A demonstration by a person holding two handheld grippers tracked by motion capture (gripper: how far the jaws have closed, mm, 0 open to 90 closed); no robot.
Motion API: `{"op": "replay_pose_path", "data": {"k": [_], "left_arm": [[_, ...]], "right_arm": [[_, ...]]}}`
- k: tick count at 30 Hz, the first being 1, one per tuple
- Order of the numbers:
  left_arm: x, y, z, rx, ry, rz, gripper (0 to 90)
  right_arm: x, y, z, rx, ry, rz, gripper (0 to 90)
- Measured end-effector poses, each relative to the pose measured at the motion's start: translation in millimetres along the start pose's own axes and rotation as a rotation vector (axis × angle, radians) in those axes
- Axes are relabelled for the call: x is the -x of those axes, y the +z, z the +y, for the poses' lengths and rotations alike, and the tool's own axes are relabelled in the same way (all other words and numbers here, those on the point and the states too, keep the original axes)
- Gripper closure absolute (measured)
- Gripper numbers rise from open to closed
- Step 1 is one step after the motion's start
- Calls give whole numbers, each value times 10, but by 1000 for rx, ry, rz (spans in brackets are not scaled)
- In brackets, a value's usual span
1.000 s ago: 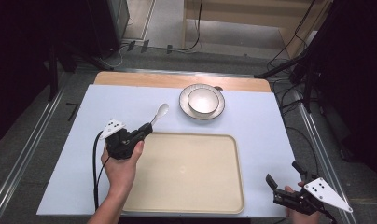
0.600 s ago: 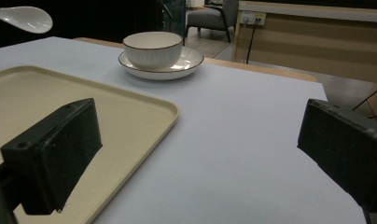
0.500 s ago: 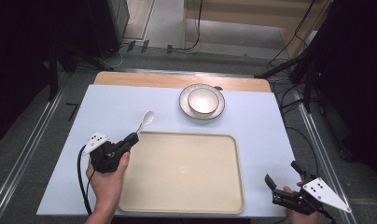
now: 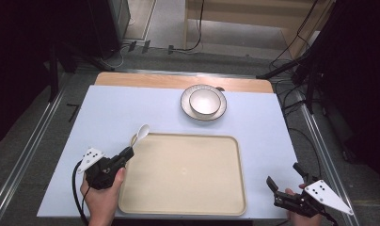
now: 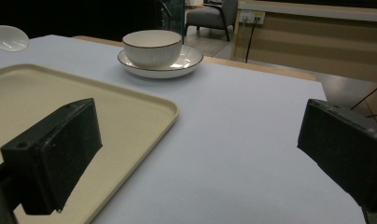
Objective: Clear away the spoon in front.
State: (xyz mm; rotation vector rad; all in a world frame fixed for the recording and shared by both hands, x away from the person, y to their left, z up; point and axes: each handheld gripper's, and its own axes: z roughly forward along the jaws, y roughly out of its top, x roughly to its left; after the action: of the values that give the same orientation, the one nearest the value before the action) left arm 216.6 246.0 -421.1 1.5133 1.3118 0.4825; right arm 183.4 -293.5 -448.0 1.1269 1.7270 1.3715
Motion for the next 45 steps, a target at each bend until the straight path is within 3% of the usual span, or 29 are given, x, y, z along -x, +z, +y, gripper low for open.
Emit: {"op": "replay_pose_path", "data": {"k": [12,15,24,25,33,37,42,45], "left_arm": [[-64,18,-216,-45,8,49,867],[-84,58,-241,-61,-3,59,866],[-65,114,-298,-96,24,76,860],[-63,115,-308,-102,23,93,853],[-115,157,-307,-167,56,146,532],[-139,158,-277,-158,58,157,505],[-175,151,-220,-144,61,121,419],[-169,128,-158,-155,87,101,361]], "right_arm": [[-14,5,3,-5,-3,3,0],[-7,6,-1,-4,-2,1,0],[1,-2,0,-1,0,4,0],[2,-2,0,-1,0,4,0],[-6,2,2,-4,1,6,0],[-7,1,1,-4,1,5,0],[-5,1,-4,-5,0,5,0],[0,2,-5,-5,1,4,0]]}}
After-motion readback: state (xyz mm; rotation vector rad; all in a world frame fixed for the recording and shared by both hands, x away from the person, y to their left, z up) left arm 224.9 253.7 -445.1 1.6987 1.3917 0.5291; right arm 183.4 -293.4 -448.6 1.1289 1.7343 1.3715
